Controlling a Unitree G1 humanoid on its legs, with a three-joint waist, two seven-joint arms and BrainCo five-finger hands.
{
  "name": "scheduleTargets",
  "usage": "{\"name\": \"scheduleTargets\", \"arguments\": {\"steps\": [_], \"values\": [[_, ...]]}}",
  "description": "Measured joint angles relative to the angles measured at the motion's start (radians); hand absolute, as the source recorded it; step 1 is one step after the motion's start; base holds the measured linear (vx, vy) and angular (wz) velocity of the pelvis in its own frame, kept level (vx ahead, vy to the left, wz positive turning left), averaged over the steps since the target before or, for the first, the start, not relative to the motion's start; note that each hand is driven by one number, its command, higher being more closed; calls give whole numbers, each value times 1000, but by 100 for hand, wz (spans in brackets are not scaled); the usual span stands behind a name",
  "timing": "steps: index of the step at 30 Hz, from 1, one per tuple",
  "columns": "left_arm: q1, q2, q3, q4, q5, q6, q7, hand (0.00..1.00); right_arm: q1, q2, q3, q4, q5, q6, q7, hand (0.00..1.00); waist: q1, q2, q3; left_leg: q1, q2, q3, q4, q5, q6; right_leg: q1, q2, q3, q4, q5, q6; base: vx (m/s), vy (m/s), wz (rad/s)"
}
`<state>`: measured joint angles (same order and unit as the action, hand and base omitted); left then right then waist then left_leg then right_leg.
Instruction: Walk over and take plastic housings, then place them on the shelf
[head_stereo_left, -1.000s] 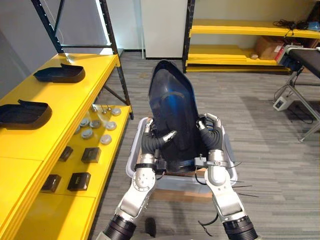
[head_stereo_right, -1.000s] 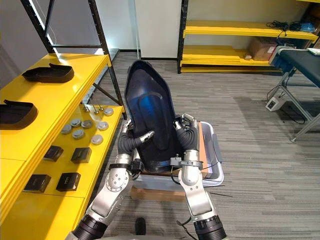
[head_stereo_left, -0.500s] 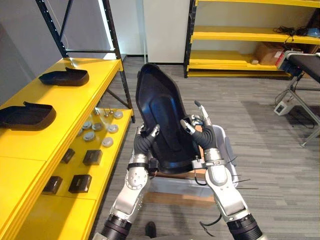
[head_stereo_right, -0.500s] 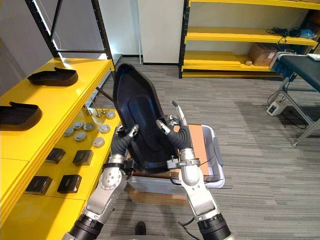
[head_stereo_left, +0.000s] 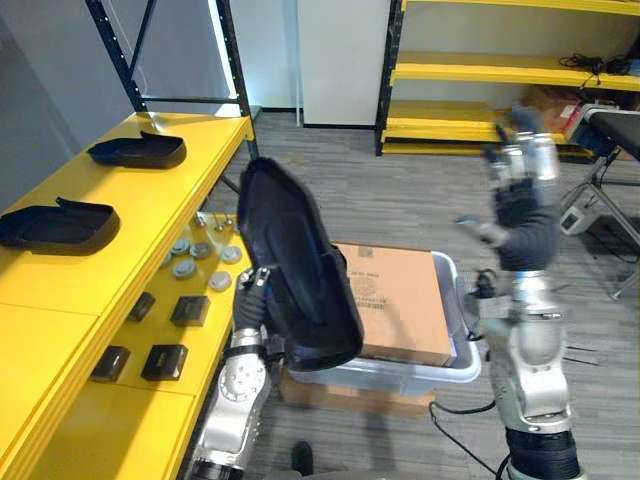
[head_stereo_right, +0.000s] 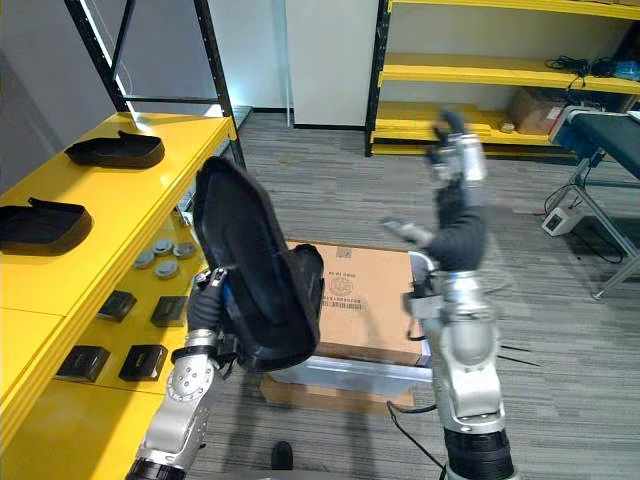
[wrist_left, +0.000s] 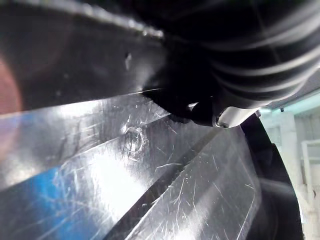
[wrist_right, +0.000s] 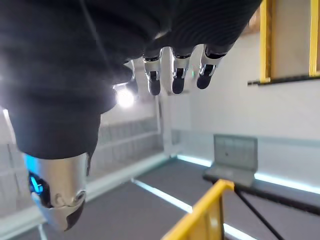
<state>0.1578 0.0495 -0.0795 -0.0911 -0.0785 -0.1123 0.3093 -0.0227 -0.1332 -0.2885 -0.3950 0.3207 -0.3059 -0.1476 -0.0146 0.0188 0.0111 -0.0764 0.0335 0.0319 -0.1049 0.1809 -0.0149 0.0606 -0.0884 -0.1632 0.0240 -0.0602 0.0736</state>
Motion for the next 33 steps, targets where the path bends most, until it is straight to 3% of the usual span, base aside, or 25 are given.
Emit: {"name": "scheduleTargets", "arguments": {"steps": [5,8,9,14,17,21,24,25,26,27,28,30,32,33], "values": [[71,-21,54,-82,-11,-1,-3,100,144,25,-133,285,32,11,-69,0,-18,0,0,-16,0,3,0,2,-3,-14,1,-1,-7,2,-2,7,-4,0],[110,-29,71,-127,-30,-8,-8,100,216,27,-148,564,26,72,-65,0,-23,0,0,-15,1,9,0,1,-2,-12,0,0,-7,4,-6,38,-21,-1],[123,-30,74,-140,-37,-18,-21,100,232,28,-155,720,4,118,-48,0,-23,2,1,-14,1,9,0,1,-2,-11,1,-1,-7,5,-6,39,-26,1],[152,-27,69,-158,-47,-30,-59,100,263,28,-120,1063,-104,176,5,0,-20,4,8,11,2,13,0,-14,-3,16,1,3,-7,6,1,9,-7,-1],[173,-24,68,-187,-48,-32,-86,100,263,35,-77,1212,-146,202,52,0,-16,0,17,21,1,11,0,-17,1,25,0,0,-4,-10,-1,0,0,0],[177,-24,50,-220,-68,-34,-107,100,264,56,-6,1286,-180,229,75,0,9,-1,39,2,-3,3,1,-18,2,29,-1,-32,16,-20,6,-31,-5,26],[182,-37,42,-262,-68,-39,-131,100,247,70,33,1284,-203,237,85,0,31,5,82,-53,-20,-67,8,-18,2,5,-11,-142,77,-50,11,-44,-6,117],[191,-45,27,-286,-69,-40,-134,100,246,68,34,1275,-205,233,82,0,31,12,93,-113,-27,-78,31,-30,16,-12,-20,-236,117,-66,6,-30,-35,219],[183,-47,12,-296,-69,-40,-134,100,245,75,31,1275,-205,235,76,0,32,4,104,-147,-34,-47,60,-85,48,-12,-40,-321,127,-71,7,-13,-2,253],[181,-48,6,-296,-69,-42,-135,100,248,85,29,1275,-206,234,72,0,28,-26,123,-191,-31,63,113,-128,89,-6,-77,-398,127,-73,6,5,18,256],[179,-59,3,-294,-69,-41,-133,100,240,79,30,1267,-208,234,69,0,36,-19,134,-221,24,293,218,-143,104,11,-98,-488,133,-77,8,31,48,227],[178,-72,3,-292,-69,-42,-134,100,240,76,32,1243,-212,233,65,0,34,-9,138,-170,130,575,321,-192,128,55,-106,-597,165,-106,31,89,61,196],[167,-73,-16,-286,-69,-44,-136,100,232,80,34,1243,-214,234,65,0,22,-9,143,-129,122,700,308,-229,138,101,-150,-703,204,-117,43,142,107,175],[167,-74,-35,-285,-82,-51,-144,100,217,85,34,1242,-219,236,66,0,38,-13,140,-119,79,709,303,-251,145,142,-169,-756,196,-129,44,148,140,111]]}}
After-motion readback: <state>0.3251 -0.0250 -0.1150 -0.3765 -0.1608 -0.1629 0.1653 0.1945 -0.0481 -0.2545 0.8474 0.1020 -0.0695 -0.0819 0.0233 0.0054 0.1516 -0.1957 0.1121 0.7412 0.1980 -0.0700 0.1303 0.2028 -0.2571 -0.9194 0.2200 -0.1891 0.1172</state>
